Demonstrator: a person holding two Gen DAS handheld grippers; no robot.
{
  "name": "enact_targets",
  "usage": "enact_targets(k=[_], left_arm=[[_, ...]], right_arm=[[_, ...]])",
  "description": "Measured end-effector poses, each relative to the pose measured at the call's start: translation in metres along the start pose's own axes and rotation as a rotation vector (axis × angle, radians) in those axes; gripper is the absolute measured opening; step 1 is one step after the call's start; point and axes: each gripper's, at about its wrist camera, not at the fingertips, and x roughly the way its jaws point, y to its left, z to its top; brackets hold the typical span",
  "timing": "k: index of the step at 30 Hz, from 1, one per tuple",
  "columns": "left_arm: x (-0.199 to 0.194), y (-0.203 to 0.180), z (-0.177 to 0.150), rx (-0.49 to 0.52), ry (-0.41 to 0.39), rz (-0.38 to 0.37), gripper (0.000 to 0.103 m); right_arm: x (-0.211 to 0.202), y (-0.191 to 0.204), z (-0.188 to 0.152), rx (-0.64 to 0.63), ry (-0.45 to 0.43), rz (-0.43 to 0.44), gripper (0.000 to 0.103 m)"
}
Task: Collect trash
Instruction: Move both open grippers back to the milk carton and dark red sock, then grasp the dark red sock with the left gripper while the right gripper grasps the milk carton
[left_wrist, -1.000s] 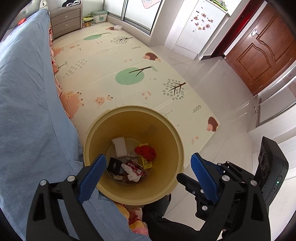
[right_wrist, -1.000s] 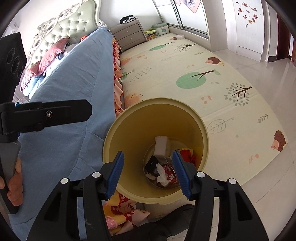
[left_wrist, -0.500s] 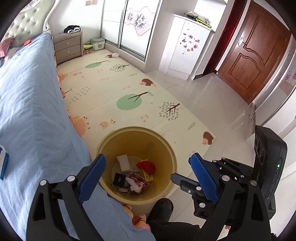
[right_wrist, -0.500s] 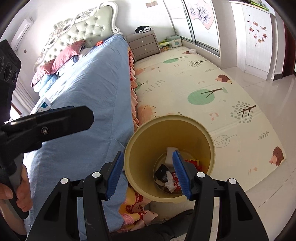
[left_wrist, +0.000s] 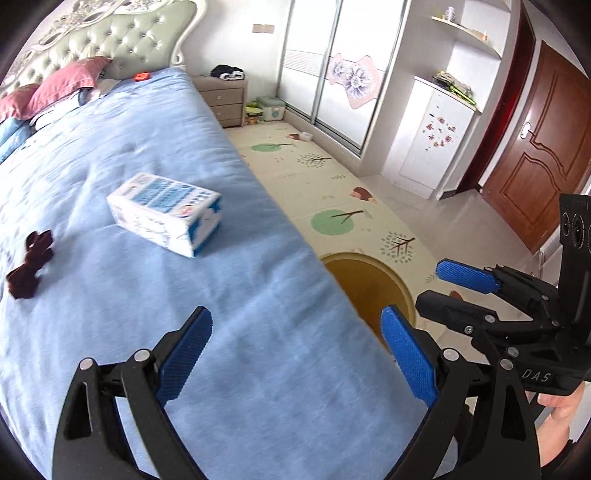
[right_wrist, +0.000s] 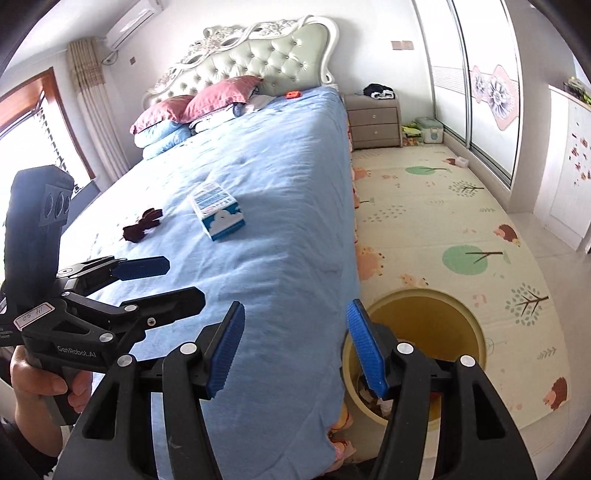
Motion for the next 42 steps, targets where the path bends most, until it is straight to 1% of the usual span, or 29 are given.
enact_targets(k=[5,8,10,16,20,22,25,30,34,38,39,41,42], left_arm=[[-0.027,0.052,-0.008,-0.066,-0.029,0.077,0.093],[-0.039,0.079,-0.012,-0.081,-0.048,0.144,0.093],[-0.044,0.096,-0.013,-0.093,-0.055,0.173,0.093],[-0.044,0.147,-0.012,-0.136,-0.059,0.246,0.093],[-0.035,0.175,-0.005,-0.143,-0.056,0.289,0.093],[-0.028,0.187,0.000,-0.145,-0.051,0.310,0.093],[-0.016,0.206,0.008,-0.163,-0.038,0.313,0.093],[0.001,0.230,0.023,-0.151,-0.016,0.323,0.093],[0.015,0.245,0.031,-0.164,0.019,0.290,0.092],[0.026,0.254,0.033,-0.173,0.033,0.266,0.083],[0.027,0.257,0.033,-0.180,0.034,0.259,0.079],[0.031,0.258,0.032,-0.179,0.037,0.264,0.075],[0.030,0.258,0.032,-0.178,0.033,0.270,0.070]], right_arm=[[0.021,0.040,0.018,-0.052,0.007,0.021,0.057],[0.035,0.058,0.026,-0.071,0.018,0.041,0.057],[0.043,0.070,0.031,-0.088,0.021,0.052,0.057],[0.073,0.101,0.050,-0.145,0.031,0.076,0.057],[0.097,0.106,0.063,-0.173,0.047,0.086,0.057],[0.109,0.109,0.070,-0.194,0.052,0.074,0.057],[0.123,0.110,0.080,-0.212,0.059,0.062,0.058],[0.141,0.108,0.089,-0.227,0.064,0.055,0.058],[0.150,0.106,0.093,-0.231,0.062,0.054,0.061],[0.153,0.104,0.096,-0.227,0.052,0.064,0.061],[0.153,0.104,0.096,-0.229,0.051,0.066,0.061],[0.154,0.105,0.098,-0.241,0.052,0.063,0.061],[0.155,0.106,0.099,-0.251,0.050,0.056,0.061]])
